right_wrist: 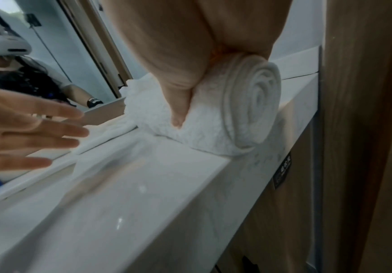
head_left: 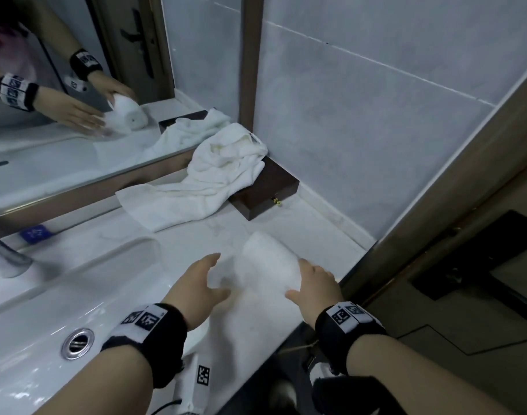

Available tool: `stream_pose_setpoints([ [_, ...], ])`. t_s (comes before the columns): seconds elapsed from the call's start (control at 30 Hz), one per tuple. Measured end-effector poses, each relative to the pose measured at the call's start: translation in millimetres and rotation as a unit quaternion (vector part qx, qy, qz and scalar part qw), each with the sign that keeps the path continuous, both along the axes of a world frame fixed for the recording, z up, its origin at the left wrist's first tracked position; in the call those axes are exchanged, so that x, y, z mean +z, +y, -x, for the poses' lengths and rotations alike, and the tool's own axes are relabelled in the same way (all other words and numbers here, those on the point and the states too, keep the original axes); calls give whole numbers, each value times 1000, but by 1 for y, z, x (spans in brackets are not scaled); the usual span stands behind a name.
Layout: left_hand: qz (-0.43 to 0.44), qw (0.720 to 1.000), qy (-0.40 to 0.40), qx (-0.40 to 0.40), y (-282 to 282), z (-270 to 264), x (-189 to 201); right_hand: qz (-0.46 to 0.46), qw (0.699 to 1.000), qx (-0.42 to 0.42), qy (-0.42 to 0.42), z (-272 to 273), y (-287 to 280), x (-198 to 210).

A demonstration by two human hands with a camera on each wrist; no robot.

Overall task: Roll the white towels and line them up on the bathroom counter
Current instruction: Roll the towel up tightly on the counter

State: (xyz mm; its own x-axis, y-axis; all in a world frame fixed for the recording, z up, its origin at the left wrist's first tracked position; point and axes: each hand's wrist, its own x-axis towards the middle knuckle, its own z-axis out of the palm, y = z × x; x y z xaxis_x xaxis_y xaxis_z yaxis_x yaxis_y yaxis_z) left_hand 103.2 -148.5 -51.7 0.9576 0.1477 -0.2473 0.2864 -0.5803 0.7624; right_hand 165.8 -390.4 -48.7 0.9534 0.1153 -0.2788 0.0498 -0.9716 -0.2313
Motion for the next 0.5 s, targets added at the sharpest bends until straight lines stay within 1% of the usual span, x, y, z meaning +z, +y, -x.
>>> stream_pose_setpoints([
  [0.13,25,999,5,20,3,-3,2,-15,999,-47,7,-19,-10,-1],
  [0.3,55,997,0,59,4,-14,7,20,997,-65,-29,-45,-27,-1],
  [0.4,88,992,-9,90,1,-21,9,20,996,-88,-2,-69,-36,2],
  [0.5,148,978,-19,144,-1,-25,6,20,996,-91,12,-92,-42,3],
])
